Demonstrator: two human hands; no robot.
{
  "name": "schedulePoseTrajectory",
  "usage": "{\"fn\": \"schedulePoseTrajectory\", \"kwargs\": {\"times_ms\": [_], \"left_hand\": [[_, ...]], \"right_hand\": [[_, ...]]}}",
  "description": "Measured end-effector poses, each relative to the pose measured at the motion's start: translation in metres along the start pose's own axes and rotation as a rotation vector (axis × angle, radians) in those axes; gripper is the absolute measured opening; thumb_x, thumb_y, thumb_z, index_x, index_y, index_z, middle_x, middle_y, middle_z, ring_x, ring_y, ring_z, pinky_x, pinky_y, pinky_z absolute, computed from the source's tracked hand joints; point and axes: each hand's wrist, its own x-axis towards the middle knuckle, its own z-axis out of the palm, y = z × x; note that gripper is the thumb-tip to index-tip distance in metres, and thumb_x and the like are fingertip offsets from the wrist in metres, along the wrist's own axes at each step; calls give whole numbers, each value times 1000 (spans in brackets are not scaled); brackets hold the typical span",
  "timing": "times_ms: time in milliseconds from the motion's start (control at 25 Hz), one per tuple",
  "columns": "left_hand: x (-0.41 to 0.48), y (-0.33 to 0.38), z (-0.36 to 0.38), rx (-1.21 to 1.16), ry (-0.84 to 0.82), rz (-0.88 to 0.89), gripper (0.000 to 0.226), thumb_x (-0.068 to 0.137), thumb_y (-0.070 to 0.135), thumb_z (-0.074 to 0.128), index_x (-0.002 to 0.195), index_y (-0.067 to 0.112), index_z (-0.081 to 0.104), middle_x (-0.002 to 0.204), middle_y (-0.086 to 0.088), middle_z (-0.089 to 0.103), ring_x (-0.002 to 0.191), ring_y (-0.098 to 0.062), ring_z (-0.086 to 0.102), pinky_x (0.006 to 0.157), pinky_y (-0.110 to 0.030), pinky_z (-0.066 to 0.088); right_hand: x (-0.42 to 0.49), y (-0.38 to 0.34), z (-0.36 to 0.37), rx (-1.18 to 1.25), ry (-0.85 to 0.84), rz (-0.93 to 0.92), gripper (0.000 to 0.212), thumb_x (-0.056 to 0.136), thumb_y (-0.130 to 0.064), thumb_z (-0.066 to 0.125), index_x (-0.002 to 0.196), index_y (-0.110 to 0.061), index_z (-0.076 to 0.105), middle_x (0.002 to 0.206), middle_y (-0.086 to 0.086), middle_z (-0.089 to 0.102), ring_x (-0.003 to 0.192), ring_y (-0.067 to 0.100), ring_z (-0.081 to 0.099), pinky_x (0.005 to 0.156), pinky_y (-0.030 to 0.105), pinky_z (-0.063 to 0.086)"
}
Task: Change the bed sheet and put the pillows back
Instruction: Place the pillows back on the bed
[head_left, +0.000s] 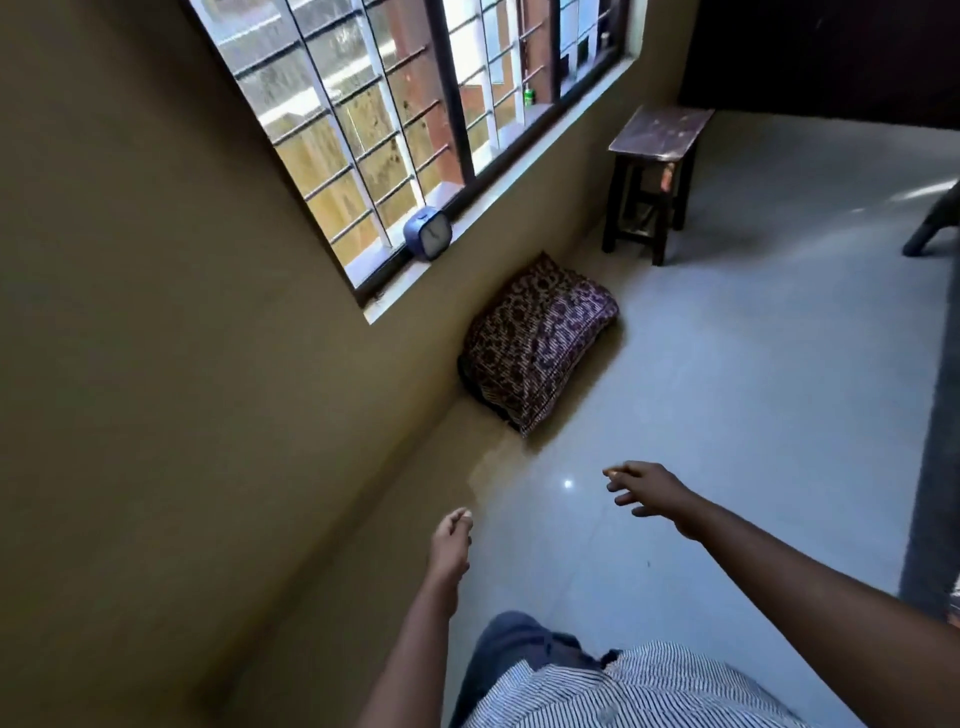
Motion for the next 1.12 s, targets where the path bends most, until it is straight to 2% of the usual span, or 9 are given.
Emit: {"fn": "schedulePoseTrajectory", "kwargs": {"times_ms": [120, 200, 360, 480, 640, 800, 920, 1000, 1120], "left_hand": [[69, 55, 10, -2, -21, -5, 27, 98, 24, 44, 122, 17, 53, 108, -2, 58, 92, -15, 52, 64, -26, 36], [124, 93, 21, 20, -51, -11, 23, 98, 23, 45, 118, 19, 54, 103, -1, 57, 87, -13, 51, 64, -26, 36], [232, 159, 33, 178, -76, -10, 26, 95, 22, 50, 119, 14, 58, 120, -6, 62, 110, -23, 57, 98, -40, 43], [307, 198, 42, 369, -114, -28, 28, 94, 23, 52, 118, 12, 60, 122, -14, 62, 114, -30, 57, 99, -38, 43], [373, 247, 61, 461, -97, -14, 29, 96, 22, 48, 121, 12, 58, 120, -1, 60, 116, -21, 53, 95, -24, 37], [462, 234, 98, 502, -76, -42, 32, 97, 25, 46, 124, 13, 57, 128, -4, 58, 120, -19, 51, 98, -25, 35], [530, 195, 122, 507, -35, -139, 36, 96, 27, 48, 126, 10, 56, 130, -8, 56, 121, -22, 51, 99, -27, 36], [563, 175, 134, 499, -22, -203, 38, 96, 31, 48, 127, 10, 55, 130, -9, 56, 121, -25, 50, 99, -29, 37], [609, 139, 157, 470, -73, -199, 33, 97, 25, 46, 127, 15, 54, 130, -4, 54, 122, -24, 49, 108, -38, 36]], "right_hand": [[69, -49, -7, 2, 14, 21, 24, 95, -27, 50, 108, -9, 61, 101, 4, 62, 83, 14, 58, 65, 23, 44], [121, -78, -13, 30, 27, 38, 23, 95, -27, 50, 104, -9, 61, 98, 4, 62, 78, 12, 56, 63, 22, 42], [215, -124, -23, 101, 86, 146, 16, 95, -29, 50, 92, -17, 59, 96, 3, 62, 74, 11, 55, 60, 20, 42], [284, -154, -26, 147, 100, 244, 13, 96, -28, 48, 95, -18, 56, 94, 3, 60, 69, 9, 54, 60, 22, 40], [377, -166, -31, 208, 98, 294, 15, 97, -23, 45, 105, -17, 57, 94, 4, 59, 67, 7, 52, 58, 20, 39], [499, -128, -28, 218, 52, 364, 11, 95, -23, 48, 95, -20, 59, 95, 5, 61, 72, 9, 54, 62, 22, 43], [590, -73, -19, 206, 16, 436, 17, 94, -27, 51, 104, -17, 60, 105, 10, 63, 90, 16, 58, 76, 30, 49], [640, -44, -13, 226, 8, 496, 36, 92, -35, 53, 120, -12, 56, 124, 12, 59, 111, 23, 56, 87, 32, 47], [711, 2, 5, 376, 51, 581, 65, 87, -48, 55, 139, -14, 37, 143, 3, 41, 131, 23, 39, 99, 33, 36]]}}
